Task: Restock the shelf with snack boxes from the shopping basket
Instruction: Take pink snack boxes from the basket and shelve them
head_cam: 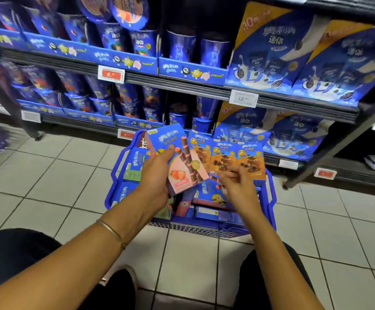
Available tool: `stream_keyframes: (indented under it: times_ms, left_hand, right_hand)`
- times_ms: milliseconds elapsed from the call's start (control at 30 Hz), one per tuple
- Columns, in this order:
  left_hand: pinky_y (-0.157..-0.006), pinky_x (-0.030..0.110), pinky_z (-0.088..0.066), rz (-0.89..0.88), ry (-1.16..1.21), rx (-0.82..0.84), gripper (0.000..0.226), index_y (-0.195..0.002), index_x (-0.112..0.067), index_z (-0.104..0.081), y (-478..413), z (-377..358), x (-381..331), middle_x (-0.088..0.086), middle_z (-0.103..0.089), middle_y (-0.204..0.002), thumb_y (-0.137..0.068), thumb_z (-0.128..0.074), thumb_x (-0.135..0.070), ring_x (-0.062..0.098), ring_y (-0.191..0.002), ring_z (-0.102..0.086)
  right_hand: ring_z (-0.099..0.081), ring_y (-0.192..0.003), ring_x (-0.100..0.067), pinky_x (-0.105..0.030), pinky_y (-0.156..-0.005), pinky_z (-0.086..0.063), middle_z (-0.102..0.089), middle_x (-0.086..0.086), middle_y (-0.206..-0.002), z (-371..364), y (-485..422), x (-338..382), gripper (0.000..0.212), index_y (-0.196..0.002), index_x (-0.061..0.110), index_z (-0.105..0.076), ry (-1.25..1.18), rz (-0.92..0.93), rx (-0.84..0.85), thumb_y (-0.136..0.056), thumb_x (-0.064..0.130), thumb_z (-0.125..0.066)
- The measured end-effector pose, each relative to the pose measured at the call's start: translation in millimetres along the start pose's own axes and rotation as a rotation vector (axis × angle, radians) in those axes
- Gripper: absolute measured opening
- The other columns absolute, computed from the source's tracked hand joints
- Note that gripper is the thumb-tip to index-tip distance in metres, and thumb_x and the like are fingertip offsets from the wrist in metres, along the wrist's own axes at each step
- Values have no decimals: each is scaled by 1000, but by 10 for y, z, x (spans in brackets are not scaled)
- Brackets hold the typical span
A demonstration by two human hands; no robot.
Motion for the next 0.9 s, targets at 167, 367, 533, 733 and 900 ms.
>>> stream_keyframes:
  times_ms: [167,367,533,733,900]
  left_hand:
    - [-77,62,-63,-22,16,8,52,-141,-9,-58,-21,24,-73,22,-72,-129,-103,-63,-44,44,-105,-75]
    - [-105,70,-49,-17,34,49,57,-142,-14,-63,-40,12,-88,15,-73,-130,-104,-55,-56,42,-117,-71]
    - [-106,64,-51,-37,14,112,58,-132,-21,-70,-43,-61,-87,7,-77,-123,-101,-48,-64,36,-114,-73]
    - [-109,65,-49,-88,-92,57,57,-134,-21,-68,-79,-47,-74,6,-76,-128,-104,-45,-64,36,-120,-71]
    - [-98,65,-57,-186,-181,29,51,-129,-17,-69,-90,-46,-75,9,-79,-116,-108,-44,-56,36,-105,-77]
  right_hand:
    - [-32,-141,-29,-41,-112,-32,-43,-5,-146,32,-186,-412,85,-148,23,-41,723,19,264,-78,42,-85]
    - [-35,-132,-27,-39,-111,-35,-40,-3,-135,84,-191,-417,98,-145,30,-41,870,96,195,-63,59,-88]
    - [-44,-121,-9,-28,-96,-46,-38,11,-125,363,-85,-223,88,-122,36,-47,647,130,121,-51,63,-91]
    - [-63,-79,12,-4,-60,-44,-66,21,-91,605,118,412,74,-102,36,-55,64,126,-28,-46,69,-91]
    - [-65,-88,5,-27,-74,-54,-64,15,-105,203,213,753,84,-114,34,-48,-30,183,-78,-50,73,-86]
Point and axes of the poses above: each hand's wrist, its own y-axis away from the middle knuckle, its own z-axis out of the back of the hand, x = y × z, the point moved 10 cm from there along -y, towards the middle knuckle
